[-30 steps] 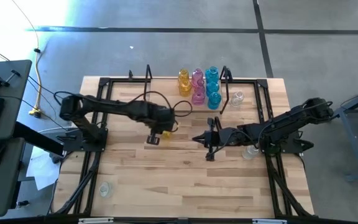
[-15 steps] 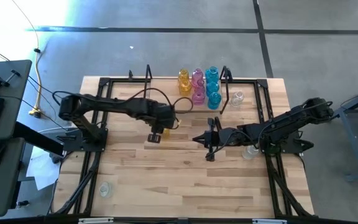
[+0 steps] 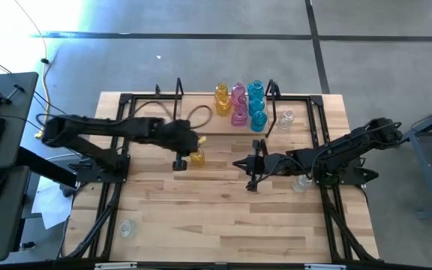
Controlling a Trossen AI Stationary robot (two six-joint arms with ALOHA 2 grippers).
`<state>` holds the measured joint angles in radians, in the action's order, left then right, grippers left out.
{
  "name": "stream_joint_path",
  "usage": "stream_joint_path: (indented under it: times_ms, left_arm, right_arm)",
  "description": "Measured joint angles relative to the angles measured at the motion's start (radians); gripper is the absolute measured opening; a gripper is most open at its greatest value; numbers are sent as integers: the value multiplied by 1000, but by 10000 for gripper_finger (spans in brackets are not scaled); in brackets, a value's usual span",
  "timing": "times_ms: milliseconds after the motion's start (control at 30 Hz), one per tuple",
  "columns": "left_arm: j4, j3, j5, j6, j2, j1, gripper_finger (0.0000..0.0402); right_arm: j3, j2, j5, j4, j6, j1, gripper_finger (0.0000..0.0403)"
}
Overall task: Sort vases onto shelf
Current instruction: Put the yellow vase on the shelf aligned with the other yellow vases
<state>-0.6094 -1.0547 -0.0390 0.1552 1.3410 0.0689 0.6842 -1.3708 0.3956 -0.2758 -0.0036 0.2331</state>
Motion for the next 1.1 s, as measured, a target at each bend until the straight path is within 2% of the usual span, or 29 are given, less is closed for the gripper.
stream_joint_path:
  times_ms: [200, 367, 467, 567, 700, 900, 1000, 1100]
  left_arm:
    - [455, 325, 9, -82, -209, 0, 7]
    - [932, 599, 51, -107, -298, 15, 1]
    - [1181, 733, 67, -127, -307, 39, 1]
    - [1357, 829, 73, -131, -307, 67, 1]
    - [1496, 907, 96, -148, -307, 107, 0]
    - [1531, 949, 135, -152, -308, 152, 0]
    - [1537, 957, 135, -151, -308, 166, 0]
    - [1528, 961, 135, -147, -307, 172, 0]
  right_arm:
    - [0, -48, 1, -105, 5, -57, 0]
    - [0, -129, -48, -232, 5, -88, 4]
    - [29, -165, -48, -237, 30, -102, 31]
    - [72, -206, -74, -239, 66, -115, 81]
    - [148, -282, -81, -238, 107, -123, 165]
    - [301, -434, -74, -202, 161, -150, 288]
    - [391, -506, -70, -137, 161, -168, 327]
    - [469, -566, -67, -84, 160, -183, 347]
